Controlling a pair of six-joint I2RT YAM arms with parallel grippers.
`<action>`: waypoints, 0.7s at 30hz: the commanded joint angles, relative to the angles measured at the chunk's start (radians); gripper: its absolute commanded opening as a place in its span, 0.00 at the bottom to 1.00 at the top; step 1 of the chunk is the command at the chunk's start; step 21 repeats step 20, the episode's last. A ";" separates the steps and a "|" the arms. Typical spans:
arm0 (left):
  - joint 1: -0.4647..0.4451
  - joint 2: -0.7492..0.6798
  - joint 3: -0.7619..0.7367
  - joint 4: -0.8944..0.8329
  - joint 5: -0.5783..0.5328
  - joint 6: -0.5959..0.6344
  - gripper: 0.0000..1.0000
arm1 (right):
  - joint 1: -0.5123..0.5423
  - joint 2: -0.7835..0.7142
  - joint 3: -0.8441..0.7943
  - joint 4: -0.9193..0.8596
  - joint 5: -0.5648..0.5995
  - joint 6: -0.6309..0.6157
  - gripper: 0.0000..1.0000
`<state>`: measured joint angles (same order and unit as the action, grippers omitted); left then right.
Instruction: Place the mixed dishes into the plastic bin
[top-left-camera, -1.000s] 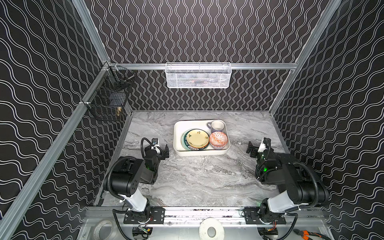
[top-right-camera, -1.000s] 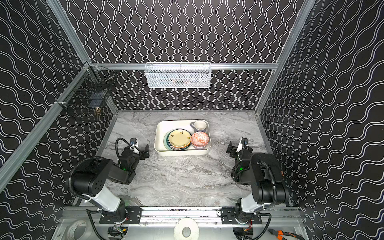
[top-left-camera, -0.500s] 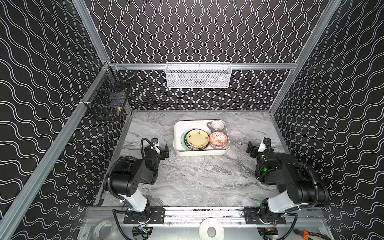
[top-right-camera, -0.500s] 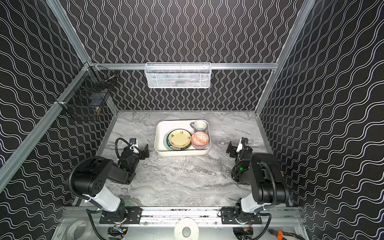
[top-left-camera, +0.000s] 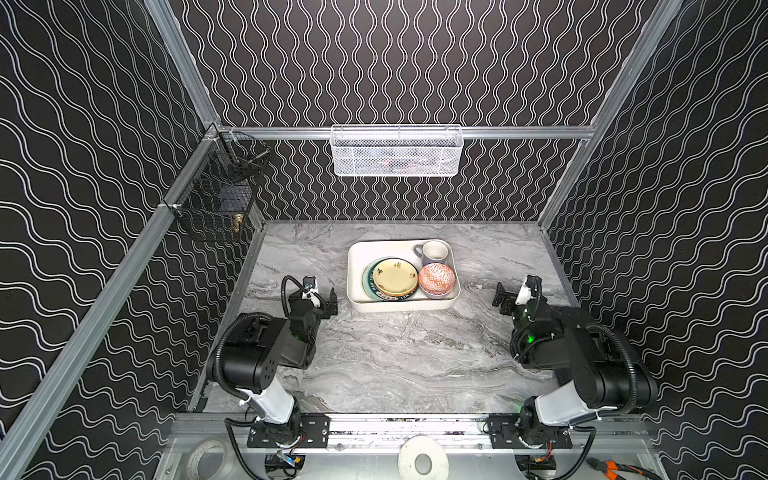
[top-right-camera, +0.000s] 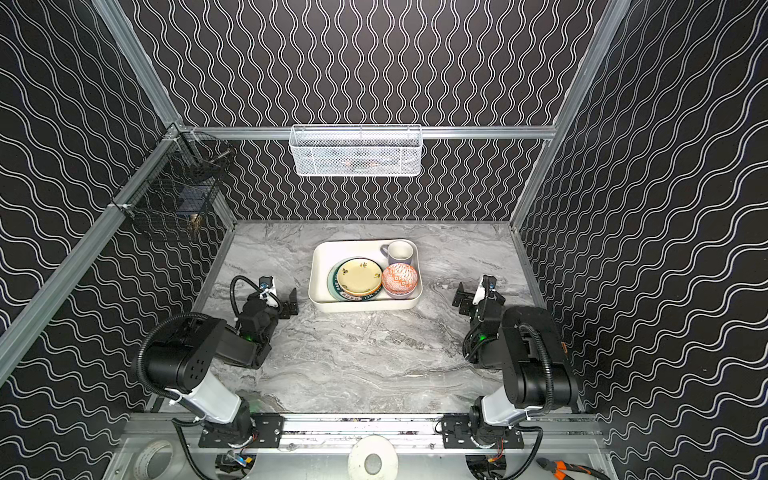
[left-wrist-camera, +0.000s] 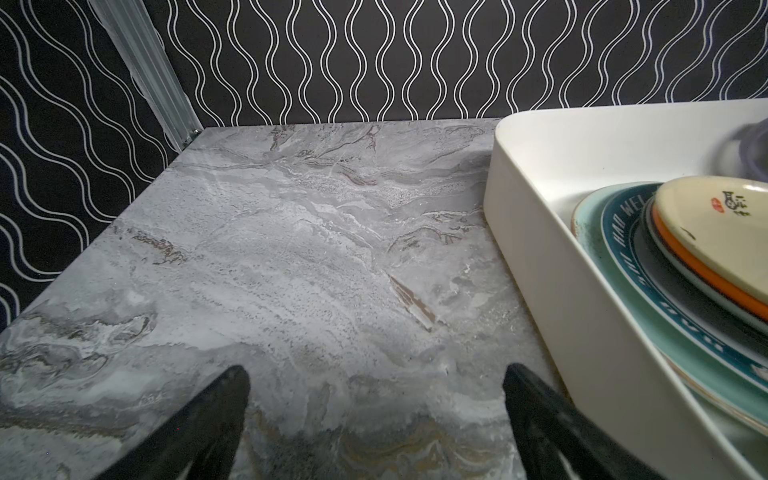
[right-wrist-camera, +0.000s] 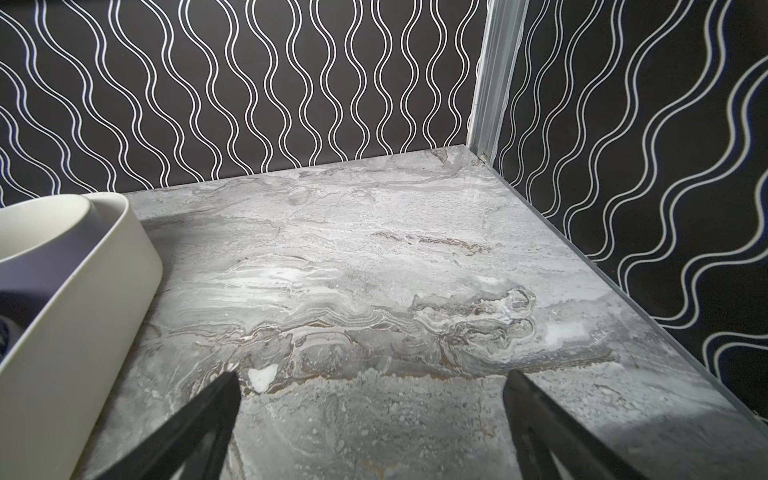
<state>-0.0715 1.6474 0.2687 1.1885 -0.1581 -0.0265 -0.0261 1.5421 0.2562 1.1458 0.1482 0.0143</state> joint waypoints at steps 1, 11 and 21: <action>-0.001 0.002 0.000 0.051 -0.003 0.019 0.99 | 0.001 0.002 0.004 0.048 0.000 -0.010 0.99; -0.001 0.006 0.007 0.042 -0.003 0.020 0.99 | 0.002 0.002 0.003 0.048 -0.001 -0.010 0.99; -0.001 0.002 0.001 0.050 -0.003 0.019 0.99 | 0.002 0.002 0.003 0.048 -0.001 -0.010 0.99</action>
